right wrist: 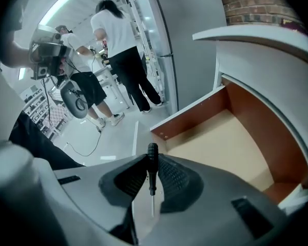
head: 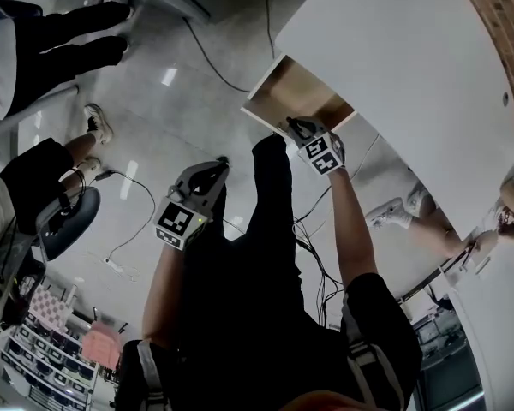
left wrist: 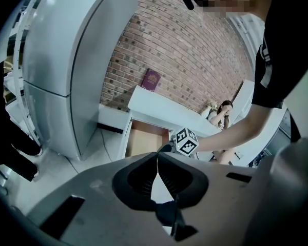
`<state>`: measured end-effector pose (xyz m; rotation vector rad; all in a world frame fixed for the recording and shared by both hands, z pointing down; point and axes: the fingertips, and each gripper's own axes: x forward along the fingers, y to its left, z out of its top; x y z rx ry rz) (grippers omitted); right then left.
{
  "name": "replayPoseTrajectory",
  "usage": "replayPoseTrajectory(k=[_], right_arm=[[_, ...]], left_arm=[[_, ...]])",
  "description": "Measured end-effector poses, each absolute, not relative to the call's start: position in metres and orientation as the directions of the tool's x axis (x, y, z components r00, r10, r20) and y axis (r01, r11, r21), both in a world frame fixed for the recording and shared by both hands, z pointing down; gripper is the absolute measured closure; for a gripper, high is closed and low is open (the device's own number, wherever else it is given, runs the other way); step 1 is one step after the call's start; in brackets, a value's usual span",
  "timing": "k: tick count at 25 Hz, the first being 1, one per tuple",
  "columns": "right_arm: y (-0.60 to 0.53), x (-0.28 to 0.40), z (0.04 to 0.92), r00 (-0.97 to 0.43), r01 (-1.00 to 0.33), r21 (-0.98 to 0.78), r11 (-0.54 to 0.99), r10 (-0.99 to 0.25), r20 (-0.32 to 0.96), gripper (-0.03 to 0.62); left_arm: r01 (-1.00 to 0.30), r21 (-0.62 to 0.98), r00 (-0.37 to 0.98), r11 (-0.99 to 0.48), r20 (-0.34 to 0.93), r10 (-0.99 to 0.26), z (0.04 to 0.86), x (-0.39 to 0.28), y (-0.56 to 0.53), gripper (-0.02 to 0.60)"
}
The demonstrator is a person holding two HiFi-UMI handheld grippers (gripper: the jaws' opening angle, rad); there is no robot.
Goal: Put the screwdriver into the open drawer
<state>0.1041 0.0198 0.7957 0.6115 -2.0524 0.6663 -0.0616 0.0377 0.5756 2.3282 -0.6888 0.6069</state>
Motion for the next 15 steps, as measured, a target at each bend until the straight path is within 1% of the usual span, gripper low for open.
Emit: replayPoseTrajectory(k=[6,10,15], right_arm=[[0.021,0.107,0.844,-0.475,-0.618,-0.235,0.750,-0.118,0.872,0.473],[0.021,0.109,0.871,-0.452,-0.602,-0.236,0.763,-0.082,0.888,0.471],[0.012,0.104,0.890,-0.449,-0.581,-0.222,0.783,-0.081,0.890,0.471]], left_arm=[[-0.629,0.448,0.747,-0.635,0.573,-0.336,0.587,-0.056,0.040,0.561],[-0.629,0.438,0.742,-0.642,0.585,-0.327,0.597,-0.051,0.045,0.561],[-0.620,0.426,0.737,-0.659,0.605,-0.301,0.611,-0.046,0.052,0.561]])
